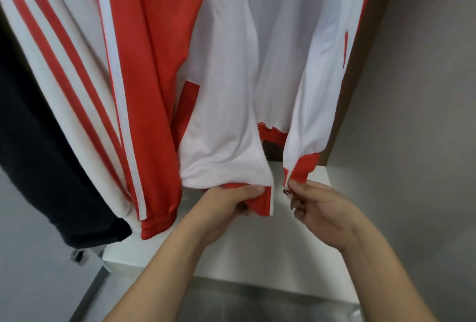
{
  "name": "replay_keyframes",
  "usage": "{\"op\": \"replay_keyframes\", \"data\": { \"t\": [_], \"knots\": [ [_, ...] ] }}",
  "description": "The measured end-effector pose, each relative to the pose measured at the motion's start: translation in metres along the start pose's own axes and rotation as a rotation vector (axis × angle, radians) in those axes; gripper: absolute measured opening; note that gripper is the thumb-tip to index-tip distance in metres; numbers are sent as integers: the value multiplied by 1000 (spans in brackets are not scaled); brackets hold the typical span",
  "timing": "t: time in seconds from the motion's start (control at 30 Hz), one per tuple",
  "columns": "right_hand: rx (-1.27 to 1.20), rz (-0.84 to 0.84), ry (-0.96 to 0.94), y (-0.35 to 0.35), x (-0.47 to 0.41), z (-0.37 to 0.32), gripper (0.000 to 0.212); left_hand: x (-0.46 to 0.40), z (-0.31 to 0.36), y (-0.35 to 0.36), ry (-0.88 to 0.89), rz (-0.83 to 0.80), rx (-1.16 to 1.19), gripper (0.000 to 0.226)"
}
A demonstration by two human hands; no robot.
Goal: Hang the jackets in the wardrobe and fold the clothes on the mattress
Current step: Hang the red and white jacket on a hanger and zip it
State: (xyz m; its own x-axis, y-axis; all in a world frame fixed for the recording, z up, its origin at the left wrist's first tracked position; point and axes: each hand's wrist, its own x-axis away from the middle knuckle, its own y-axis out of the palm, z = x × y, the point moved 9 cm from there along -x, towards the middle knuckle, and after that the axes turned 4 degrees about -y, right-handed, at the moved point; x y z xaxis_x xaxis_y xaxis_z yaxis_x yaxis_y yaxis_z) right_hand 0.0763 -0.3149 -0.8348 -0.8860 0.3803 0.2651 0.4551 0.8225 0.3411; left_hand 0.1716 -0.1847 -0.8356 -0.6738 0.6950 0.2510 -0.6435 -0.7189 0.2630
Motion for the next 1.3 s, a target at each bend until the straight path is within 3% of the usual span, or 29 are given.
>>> {"op": "replay_keyframes", "data": {
  "t": [0.17, 0.23, 0.33, 0.47, 0.57, 0.73, 0.97, 1.3],
  "knots": [
    [-62, -69, -87, 8, -4, -10, 10, 9, 23, -2, 49, -42, -217, 14],
    [-76, -70, -126, 7, -6, -14, 2, 11, 27, -7, 78, -19, -185, 11],
    [-87, -43, -196, 8, -11, -19, 11, 5, 37, -16, 198, 101, -44, 4],
    [-130, -39, -252, 15, -15, -24, 15, 6, 56, -12, 331, 159, 81, 3],
    [-175, -29, -258, 17, -21, -19, 4, 7, 60, -11, 368, 230, 80, 5],
    [-186, -26, -249, 24, -32, -8, 10, 5, 57, -10, 374, 326, 4, 13],
    [-187, -17, -223, 26, -41, -1, 19, 1, 57, -10, 417, 364, -35, 20],
    [-174, -14, -223, 28, -45, 6, 10, -9, 45, -7, 392, 345, 10, 19]
  ]
}}
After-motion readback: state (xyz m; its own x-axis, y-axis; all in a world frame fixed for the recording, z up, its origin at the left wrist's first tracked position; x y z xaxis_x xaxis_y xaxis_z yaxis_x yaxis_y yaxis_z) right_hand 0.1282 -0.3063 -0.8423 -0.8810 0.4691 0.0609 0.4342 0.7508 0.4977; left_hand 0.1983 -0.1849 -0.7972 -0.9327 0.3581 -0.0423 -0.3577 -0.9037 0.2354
